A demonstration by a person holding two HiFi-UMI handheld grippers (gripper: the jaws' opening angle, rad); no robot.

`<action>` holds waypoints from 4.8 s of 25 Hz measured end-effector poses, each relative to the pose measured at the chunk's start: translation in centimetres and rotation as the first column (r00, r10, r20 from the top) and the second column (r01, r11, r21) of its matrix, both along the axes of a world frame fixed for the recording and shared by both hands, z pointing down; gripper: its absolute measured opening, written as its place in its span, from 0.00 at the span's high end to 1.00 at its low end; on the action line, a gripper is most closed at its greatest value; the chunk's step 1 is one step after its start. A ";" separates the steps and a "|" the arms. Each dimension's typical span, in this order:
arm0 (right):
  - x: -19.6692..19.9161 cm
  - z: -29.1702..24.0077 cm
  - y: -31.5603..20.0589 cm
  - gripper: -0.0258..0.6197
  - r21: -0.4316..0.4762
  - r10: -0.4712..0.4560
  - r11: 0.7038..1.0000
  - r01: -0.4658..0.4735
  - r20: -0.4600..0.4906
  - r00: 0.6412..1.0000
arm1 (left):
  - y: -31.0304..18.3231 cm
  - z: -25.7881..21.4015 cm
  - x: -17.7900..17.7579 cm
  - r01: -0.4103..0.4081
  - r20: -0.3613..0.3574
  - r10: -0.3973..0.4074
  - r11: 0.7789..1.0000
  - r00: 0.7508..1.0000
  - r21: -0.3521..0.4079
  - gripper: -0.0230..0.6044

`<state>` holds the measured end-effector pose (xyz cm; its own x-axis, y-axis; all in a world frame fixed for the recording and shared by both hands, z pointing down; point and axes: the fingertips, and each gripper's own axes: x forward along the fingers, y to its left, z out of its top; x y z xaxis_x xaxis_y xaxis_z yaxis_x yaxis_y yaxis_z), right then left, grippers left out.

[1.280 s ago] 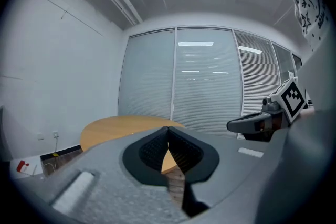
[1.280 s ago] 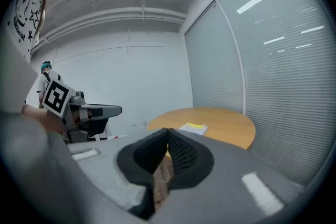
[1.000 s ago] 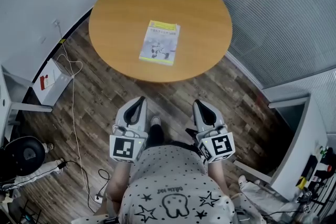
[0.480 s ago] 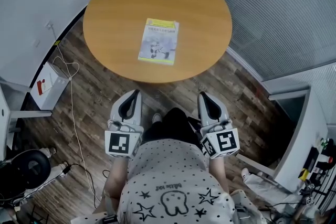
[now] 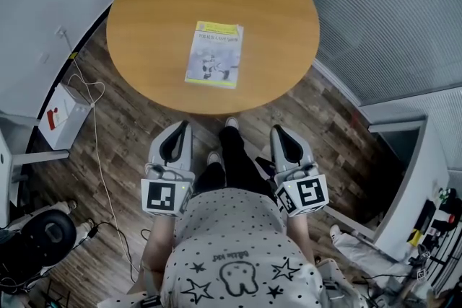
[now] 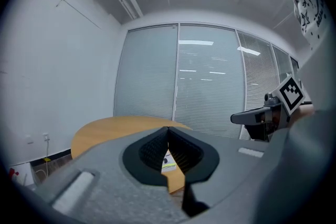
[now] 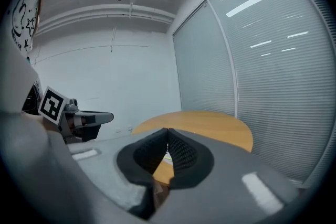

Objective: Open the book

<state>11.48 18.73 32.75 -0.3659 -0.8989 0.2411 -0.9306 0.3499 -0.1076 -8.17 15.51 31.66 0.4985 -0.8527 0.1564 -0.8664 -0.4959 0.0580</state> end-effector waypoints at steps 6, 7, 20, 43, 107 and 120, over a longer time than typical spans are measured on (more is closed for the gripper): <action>0.9 1.6 -3.7 0.96 -0.042 -0.021 0.999 0.022 0.010 1.000 | -3.2 0.8 0.4 0.031 0.012 -0.031 0.999 0.999 -0.025 0.95; 1.1 1.7 -4.5 0.96 -0.046 -0.025 0.999 0.026 0.012 1.000 | -4.0 0.9 0.6 0.035 0.016 -0.034 0.999 0.999 -0.027 0.95; 4.7 2.7 -18.9 0.96 -0.062 -0.107 0.992 0.109 0.036 0.994 | -15.4 0.4 3.1 0.113 0.087 -0.113 0.994 0.990 -0.004 0.95; 5.1 6.0 -26.2 0.96 -0.161 -0.136 0.976 0.145 0.064 0.989 | -22.6 3.6 4.3 0.152 0.146 -0.142 0.986 0.979 -0.062 0.95; 0.5 16.5 -22.1 0.96 -0.304 0.051 0.952 -0.026 0.077 0.996 | -19.3 23.1 9.4 -0.380 0.244 0.478 0.854 0.844 -0.357 0.72; 0.1 15.9 -21.9 0.96 -0.289 0.034 0.957 -0.011 0.074 0.997 | -19.1 22.9 10.2 -0.375 0.154 0.457 0.846 0.876 -0.380 0.88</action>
